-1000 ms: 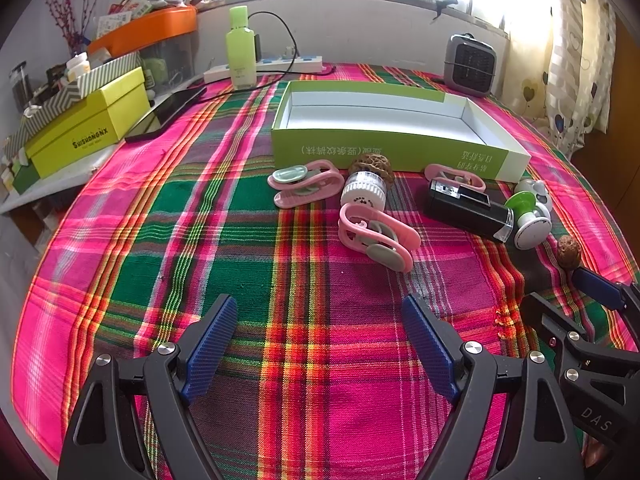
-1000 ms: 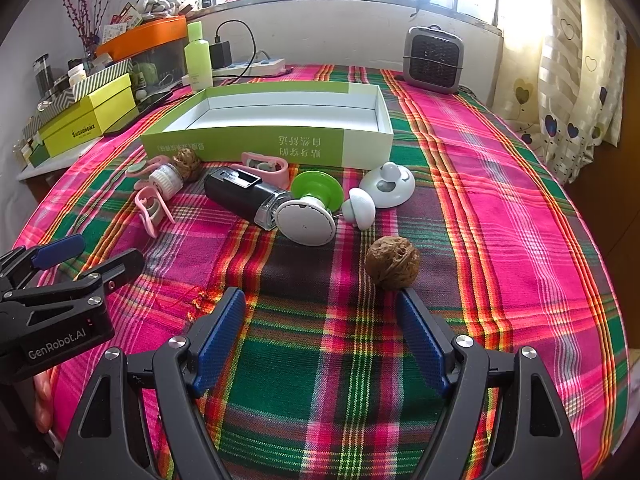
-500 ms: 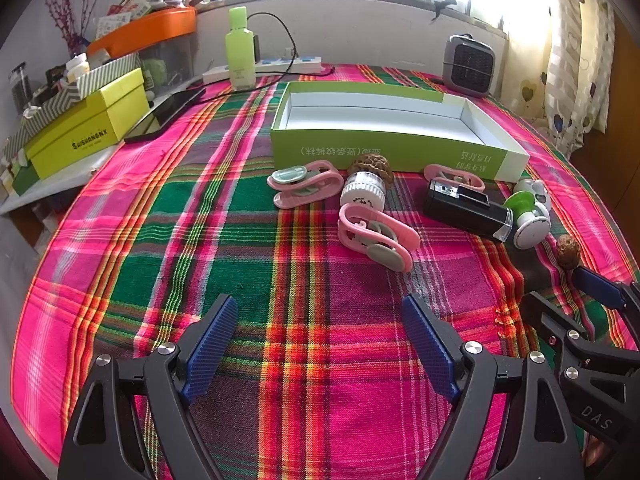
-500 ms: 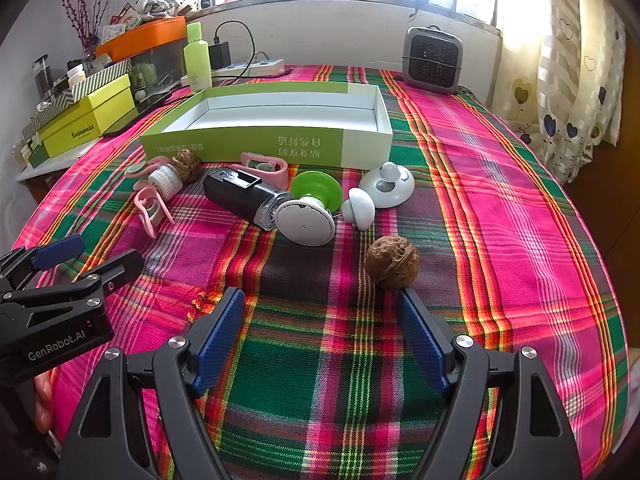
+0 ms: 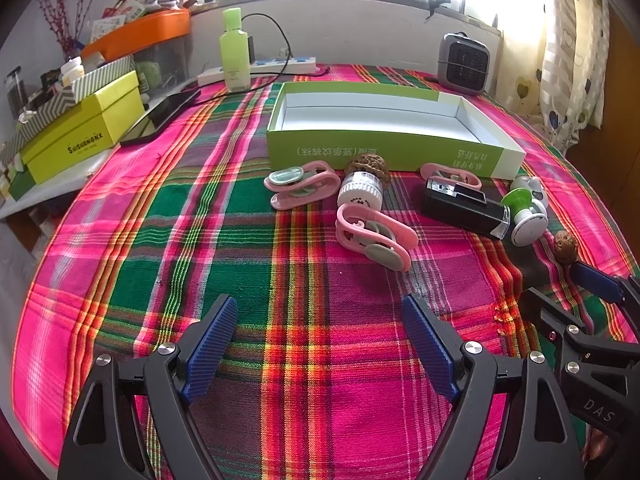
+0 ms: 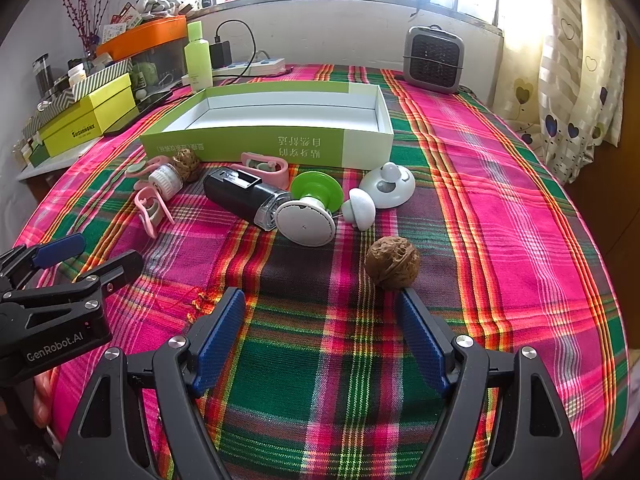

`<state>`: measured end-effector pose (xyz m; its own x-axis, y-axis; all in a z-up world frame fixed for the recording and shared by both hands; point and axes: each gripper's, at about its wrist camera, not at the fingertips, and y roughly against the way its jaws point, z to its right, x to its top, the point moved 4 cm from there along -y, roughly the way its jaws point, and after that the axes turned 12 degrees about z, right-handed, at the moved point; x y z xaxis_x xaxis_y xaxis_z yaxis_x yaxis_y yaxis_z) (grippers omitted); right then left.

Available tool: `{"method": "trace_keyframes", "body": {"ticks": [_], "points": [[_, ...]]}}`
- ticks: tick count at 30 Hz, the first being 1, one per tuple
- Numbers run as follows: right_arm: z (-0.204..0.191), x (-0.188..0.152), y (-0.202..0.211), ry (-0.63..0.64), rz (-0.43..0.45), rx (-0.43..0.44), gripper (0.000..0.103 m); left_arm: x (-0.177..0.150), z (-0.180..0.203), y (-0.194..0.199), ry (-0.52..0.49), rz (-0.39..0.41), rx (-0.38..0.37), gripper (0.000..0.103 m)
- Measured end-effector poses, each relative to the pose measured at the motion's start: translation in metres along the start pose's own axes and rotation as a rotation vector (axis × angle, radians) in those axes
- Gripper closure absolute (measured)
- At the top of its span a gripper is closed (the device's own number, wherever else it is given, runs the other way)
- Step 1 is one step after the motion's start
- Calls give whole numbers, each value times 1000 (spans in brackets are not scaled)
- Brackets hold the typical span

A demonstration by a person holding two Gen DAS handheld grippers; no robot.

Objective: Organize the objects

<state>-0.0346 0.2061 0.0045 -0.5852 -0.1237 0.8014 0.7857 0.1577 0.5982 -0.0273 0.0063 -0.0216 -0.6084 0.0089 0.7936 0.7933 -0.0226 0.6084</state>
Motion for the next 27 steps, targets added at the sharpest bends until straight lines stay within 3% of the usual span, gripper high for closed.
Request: {"method": "trace_keyframes", "body": {"ticks": [6,20,27], "points": [[3,1,1,16,-2,32,25,2,-4,-2,-3,2,-40,19],[37,17,1,-13,27,-3,26,17,-1,-7,30,-1,-148,20],[45,18,-11,-28,-5,4,36,25,7,-16,60,-27,-152,22]]}}
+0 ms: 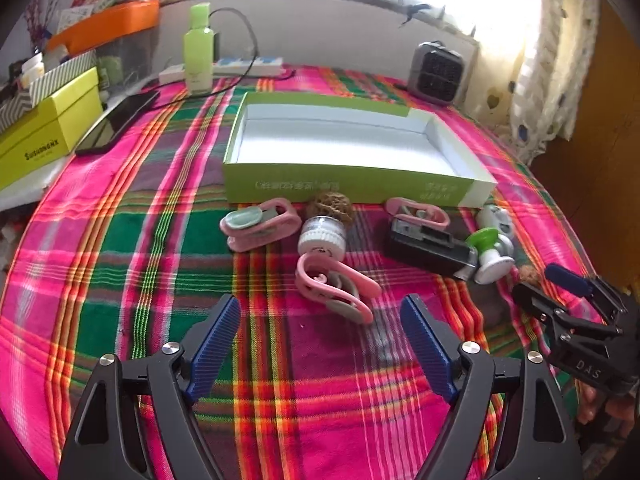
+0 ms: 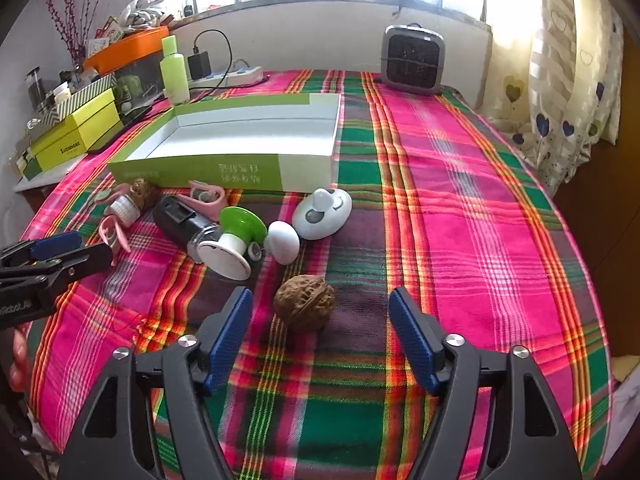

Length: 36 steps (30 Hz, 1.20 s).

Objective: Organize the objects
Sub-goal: 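Grasp the walnut with the right gripper while the left gripper grasps a pink clip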

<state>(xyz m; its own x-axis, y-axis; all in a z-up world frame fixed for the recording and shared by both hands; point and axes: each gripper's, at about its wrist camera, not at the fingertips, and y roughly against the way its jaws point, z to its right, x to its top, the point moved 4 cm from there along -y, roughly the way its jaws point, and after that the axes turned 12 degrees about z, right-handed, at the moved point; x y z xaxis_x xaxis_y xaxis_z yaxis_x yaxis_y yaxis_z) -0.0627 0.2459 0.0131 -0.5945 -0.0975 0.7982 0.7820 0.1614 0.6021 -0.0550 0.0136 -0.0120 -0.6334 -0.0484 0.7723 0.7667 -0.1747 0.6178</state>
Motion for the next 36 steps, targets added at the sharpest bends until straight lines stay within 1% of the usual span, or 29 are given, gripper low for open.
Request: {"method": "trace_keyframes", "body": {"ticks": [2,9,11,14,16,19,27,36], "points": [[1,0,-2,-2,-6,6,41,0,1,-3,13,-9,-2,23],[3,1,-6,1,-23,14,54,2,-1,-10,30,-20,39,25],[3,2,-6,3,-24,15,64,3,0,-11,34,-23,44,26],[2,2,-6,9,-24,26,69,3,0,-12,26,-23,60,26],[2,2,-6,13,-24,30,71,3,-1,-12,29,-25,65,27],[0,1,-5,12,-23,36,71,4,-4,-11,43,-27,72,27],[-14,-2,0,26,-27,81,71,-2,-11,-3,24,-32,91,28],[-29,-4,2,42,-25,123,71,-5,-26,3,36,-27,107,28]]}}
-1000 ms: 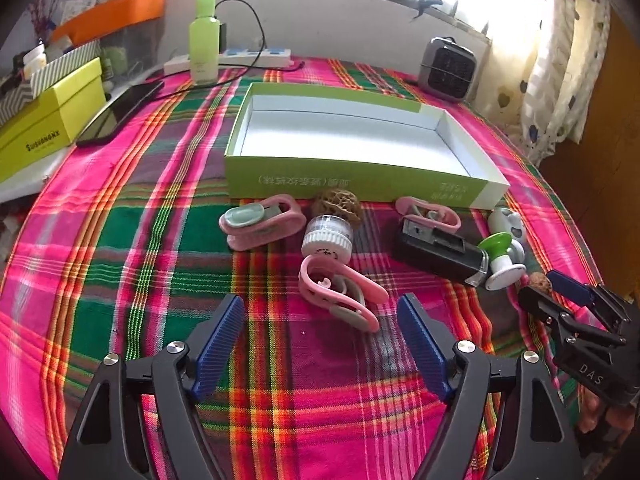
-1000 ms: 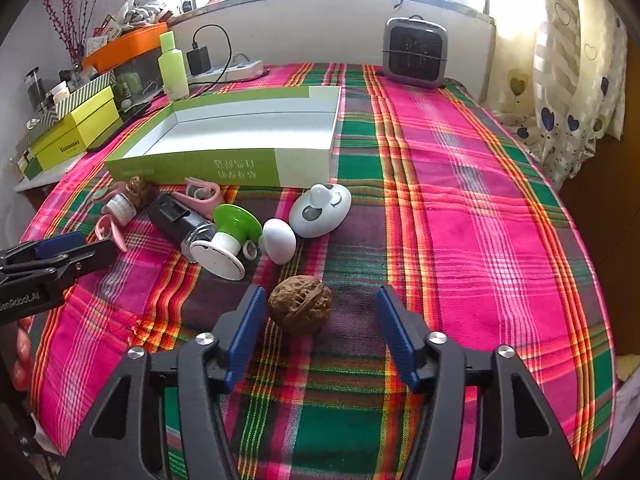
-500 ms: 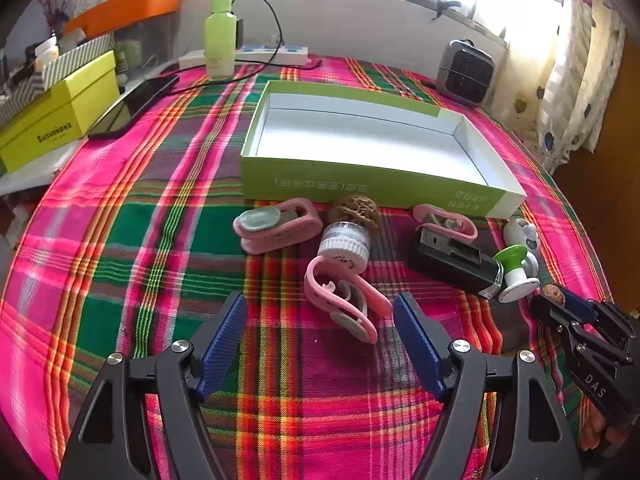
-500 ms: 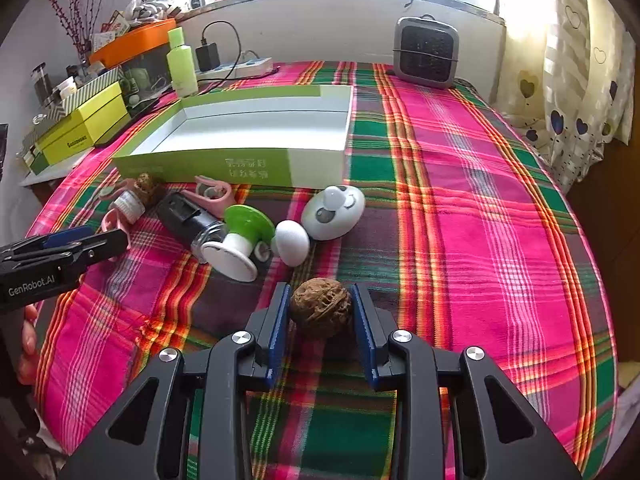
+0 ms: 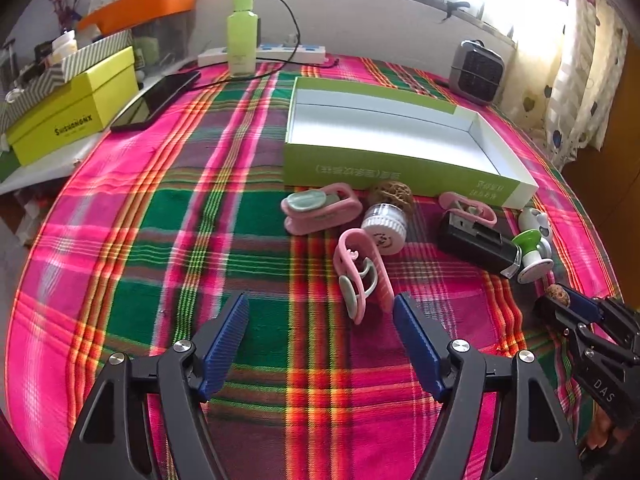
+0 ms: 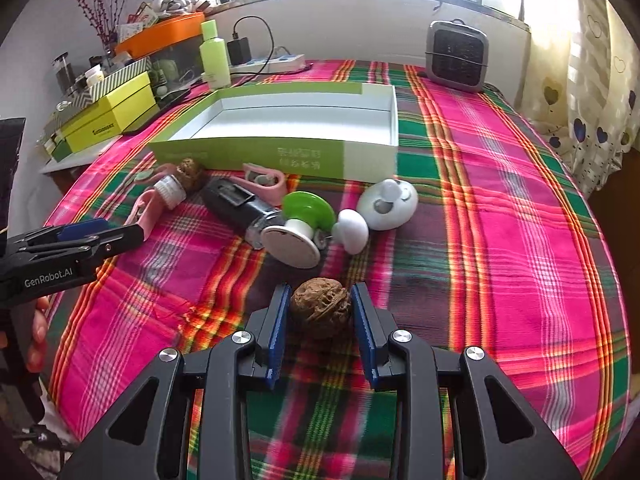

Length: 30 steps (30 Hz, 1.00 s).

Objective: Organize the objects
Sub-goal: 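Grasp the walnut with the right gripper while the left gripper grasps a pink clip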

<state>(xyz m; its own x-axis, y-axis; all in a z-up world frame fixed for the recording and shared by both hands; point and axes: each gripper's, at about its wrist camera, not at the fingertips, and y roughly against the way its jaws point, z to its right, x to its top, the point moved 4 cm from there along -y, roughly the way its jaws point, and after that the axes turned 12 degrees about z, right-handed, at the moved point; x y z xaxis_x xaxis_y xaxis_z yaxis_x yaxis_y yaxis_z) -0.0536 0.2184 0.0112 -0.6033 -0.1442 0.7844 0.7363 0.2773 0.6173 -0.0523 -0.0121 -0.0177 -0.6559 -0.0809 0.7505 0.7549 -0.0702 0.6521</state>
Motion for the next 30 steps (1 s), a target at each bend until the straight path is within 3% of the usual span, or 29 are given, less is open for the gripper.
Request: {"method": "trace_keyframes", "body": {"ticks": [8,25,30], "points": [[-7,1,-4,10,4,12,71,5,3,-7,-5,24,-4,29],[-18,6,-10,23,1,30,71,12,6,-15,-45,43,25,60],[-21,6,-10,24,-1,33,71,12,6,-15,-43,44,21,65]]}}
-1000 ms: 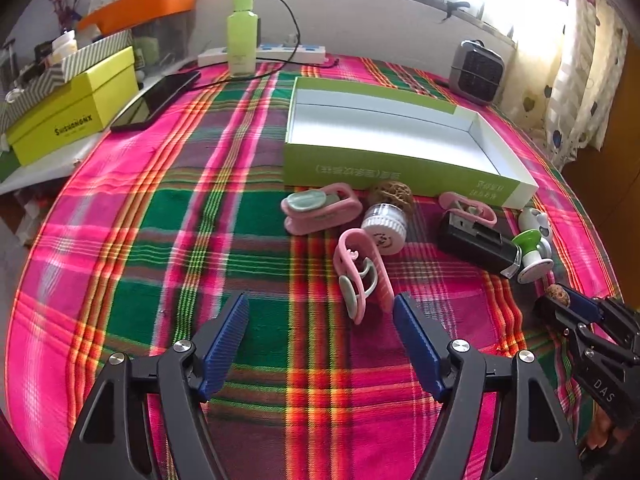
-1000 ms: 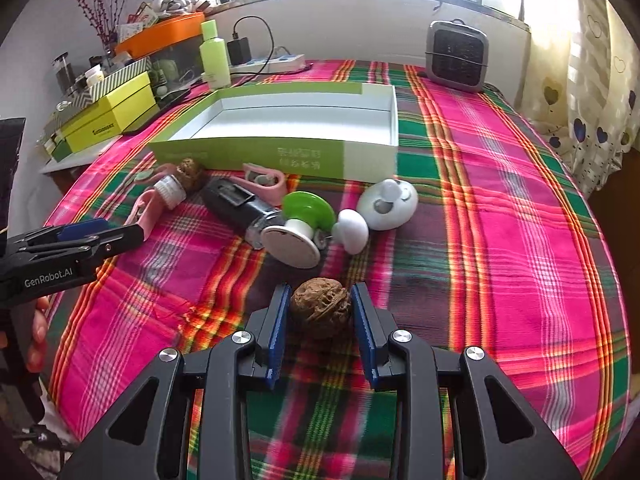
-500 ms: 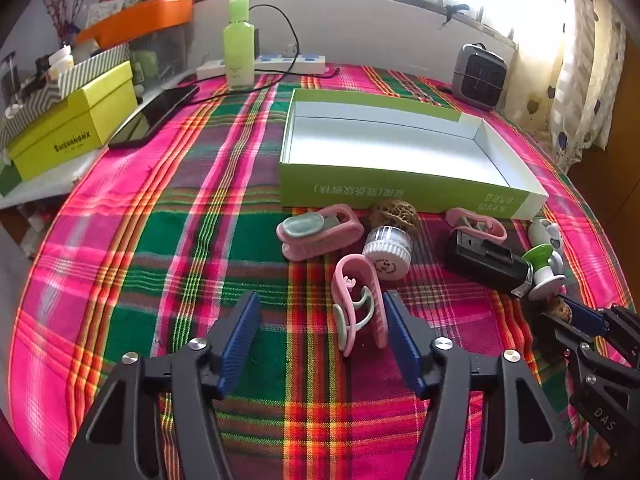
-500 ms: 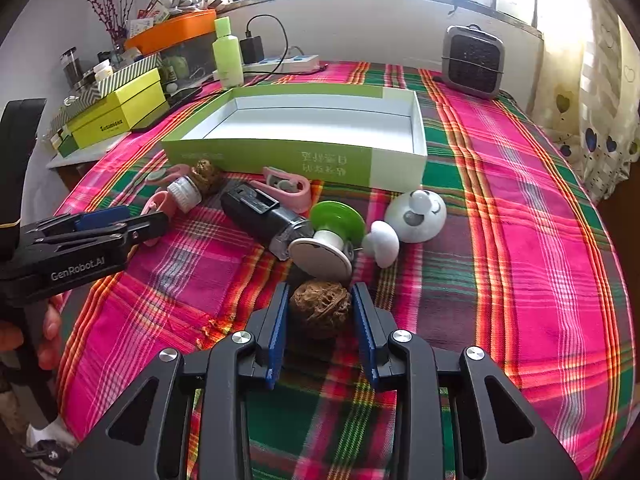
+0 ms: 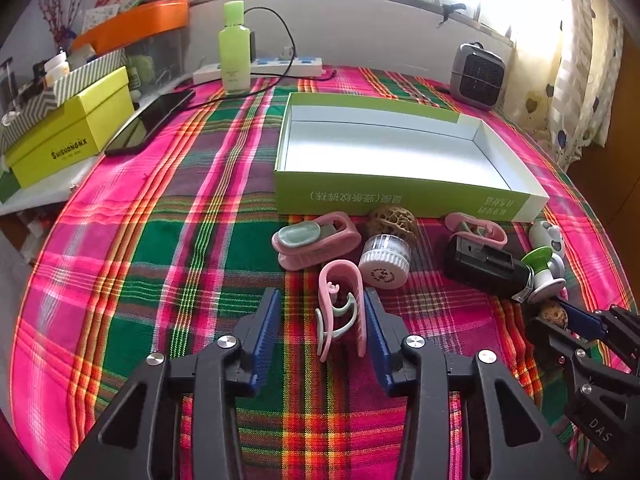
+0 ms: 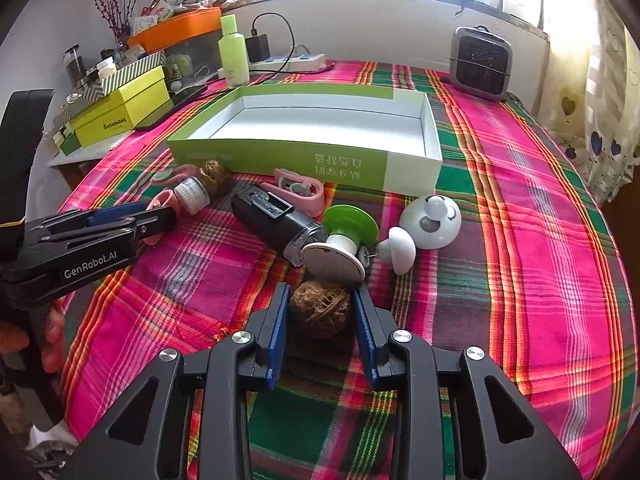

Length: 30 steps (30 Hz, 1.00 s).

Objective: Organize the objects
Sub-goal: 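Grasp the walnut with the right gripper while the left gripper grasps a pink clip, then carry walnut and pink clip into the white tray and open both grippers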

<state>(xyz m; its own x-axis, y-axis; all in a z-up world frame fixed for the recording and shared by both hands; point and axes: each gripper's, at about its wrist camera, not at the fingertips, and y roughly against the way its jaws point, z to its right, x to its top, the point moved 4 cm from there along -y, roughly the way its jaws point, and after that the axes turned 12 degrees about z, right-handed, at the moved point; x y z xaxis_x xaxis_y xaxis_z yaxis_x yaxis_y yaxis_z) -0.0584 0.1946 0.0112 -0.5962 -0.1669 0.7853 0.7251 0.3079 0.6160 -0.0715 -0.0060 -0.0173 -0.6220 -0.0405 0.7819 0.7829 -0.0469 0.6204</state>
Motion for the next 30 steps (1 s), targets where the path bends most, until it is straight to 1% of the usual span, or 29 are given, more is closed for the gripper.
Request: {"method": "trace_keyframes", "body": {"ticks": [3,6,7,9,22,30], "points": [[-2,0,0,-1,-1,2,71,0,0,0,2,-1,-6,72],[-4,0,0,3,-1,4,71,0,1,0,0,0,-6,77],[-5,0,-1,4,-2,4,71,1,0,0,14,1,12,79],[-6,0,-1,5,-3,5,71,1,0,1,12,1,14,82],[-17,4,-4,19,-4,33,71,3,2,10,-25,26,13,82],[-23,13,-2,21,14,54,71,9,6,18,-35,43,-12,82]]}}
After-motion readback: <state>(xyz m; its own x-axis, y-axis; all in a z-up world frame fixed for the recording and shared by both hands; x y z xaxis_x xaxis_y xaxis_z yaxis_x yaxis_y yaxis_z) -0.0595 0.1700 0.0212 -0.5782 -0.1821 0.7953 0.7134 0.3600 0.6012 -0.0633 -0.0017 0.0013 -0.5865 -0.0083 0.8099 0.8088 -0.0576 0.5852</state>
